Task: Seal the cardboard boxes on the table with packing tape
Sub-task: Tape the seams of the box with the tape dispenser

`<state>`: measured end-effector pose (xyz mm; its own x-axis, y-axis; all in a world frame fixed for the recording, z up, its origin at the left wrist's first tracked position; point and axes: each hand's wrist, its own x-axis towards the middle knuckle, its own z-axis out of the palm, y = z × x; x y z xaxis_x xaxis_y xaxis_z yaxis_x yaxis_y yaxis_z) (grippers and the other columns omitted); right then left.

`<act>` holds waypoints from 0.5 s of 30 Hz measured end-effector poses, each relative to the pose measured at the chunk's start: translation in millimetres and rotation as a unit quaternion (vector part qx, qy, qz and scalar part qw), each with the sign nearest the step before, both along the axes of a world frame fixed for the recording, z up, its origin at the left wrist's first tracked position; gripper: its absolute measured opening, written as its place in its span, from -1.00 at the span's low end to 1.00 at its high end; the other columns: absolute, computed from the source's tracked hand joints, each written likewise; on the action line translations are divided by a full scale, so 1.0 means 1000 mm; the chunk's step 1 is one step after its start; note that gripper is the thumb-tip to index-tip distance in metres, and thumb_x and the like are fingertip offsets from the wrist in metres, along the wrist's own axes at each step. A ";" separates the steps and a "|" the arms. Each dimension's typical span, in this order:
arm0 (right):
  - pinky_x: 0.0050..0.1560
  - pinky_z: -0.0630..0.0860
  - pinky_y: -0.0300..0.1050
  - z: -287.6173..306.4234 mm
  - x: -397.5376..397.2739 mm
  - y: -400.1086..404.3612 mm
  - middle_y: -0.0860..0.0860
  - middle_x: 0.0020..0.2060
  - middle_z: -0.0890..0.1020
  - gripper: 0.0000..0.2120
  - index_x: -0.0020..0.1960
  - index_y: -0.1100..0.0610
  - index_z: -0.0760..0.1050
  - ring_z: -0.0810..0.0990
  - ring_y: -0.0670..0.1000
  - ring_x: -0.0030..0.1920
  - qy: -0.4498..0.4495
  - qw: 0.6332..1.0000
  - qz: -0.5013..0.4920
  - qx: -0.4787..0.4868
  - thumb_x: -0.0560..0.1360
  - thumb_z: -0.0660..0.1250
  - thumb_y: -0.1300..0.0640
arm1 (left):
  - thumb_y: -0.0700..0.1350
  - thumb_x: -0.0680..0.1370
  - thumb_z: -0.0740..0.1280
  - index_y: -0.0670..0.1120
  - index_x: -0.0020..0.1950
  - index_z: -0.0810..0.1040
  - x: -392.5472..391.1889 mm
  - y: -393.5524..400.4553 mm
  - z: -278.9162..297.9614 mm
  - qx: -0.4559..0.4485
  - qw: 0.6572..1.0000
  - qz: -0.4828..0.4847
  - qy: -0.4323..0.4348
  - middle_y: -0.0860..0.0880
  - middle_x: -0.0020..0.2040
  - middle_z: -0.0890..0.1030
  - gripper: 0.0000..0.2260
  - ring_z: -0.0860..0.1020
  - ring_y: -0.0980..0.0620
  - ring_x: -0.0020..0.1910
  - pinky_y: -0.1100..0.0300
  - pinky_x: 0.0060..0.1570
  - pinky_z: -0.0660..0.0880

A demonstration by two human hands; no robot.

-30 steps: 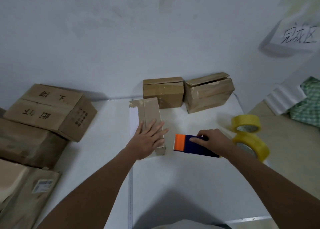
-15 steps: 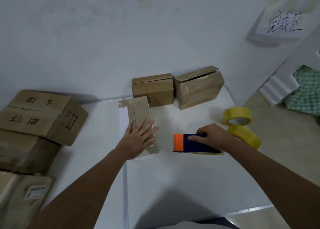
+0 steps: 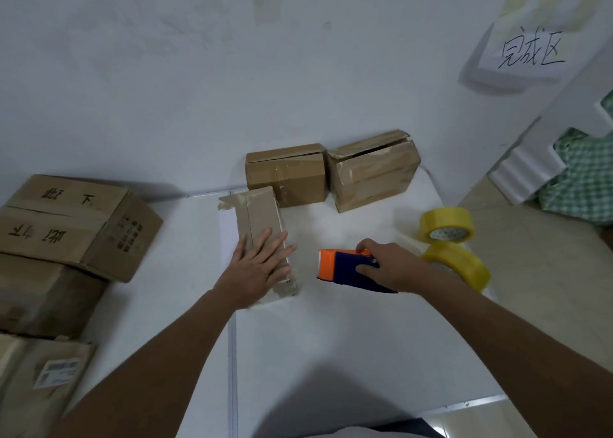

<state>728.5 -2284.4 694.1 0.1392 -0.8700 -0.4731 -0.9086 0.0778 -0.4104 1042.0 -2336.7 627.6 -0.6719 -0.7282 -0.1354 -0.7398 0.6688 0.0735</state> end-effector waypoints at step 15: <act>0.15 0.37 -0.03 -0.037 0.050 -0.025 0.06 0.16 0.59 -0.65 0.40 0.01 0.33 0.56 0.10 0.13 0.105 0.991 0.020 -0.078 0.65 0.08 -0.03 | 0.23 0.66 -0.32 0.10 0.62 0.02 -0.011 0.009 0.001 0.008 0.999 0.050 0.002 -0.01 0.64 0.01 -0.43 -0.09 -0.13 0.61 -0.34 0.47 0.04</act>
<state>778.5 -2309.3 656.6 0.0870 -0.9308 -0.3551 -0.9762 -0.0087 -0.2165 1030.7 -2327.3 628.5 -0.5972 -0.7888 -0.1458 -0.8019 0.5911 0.0866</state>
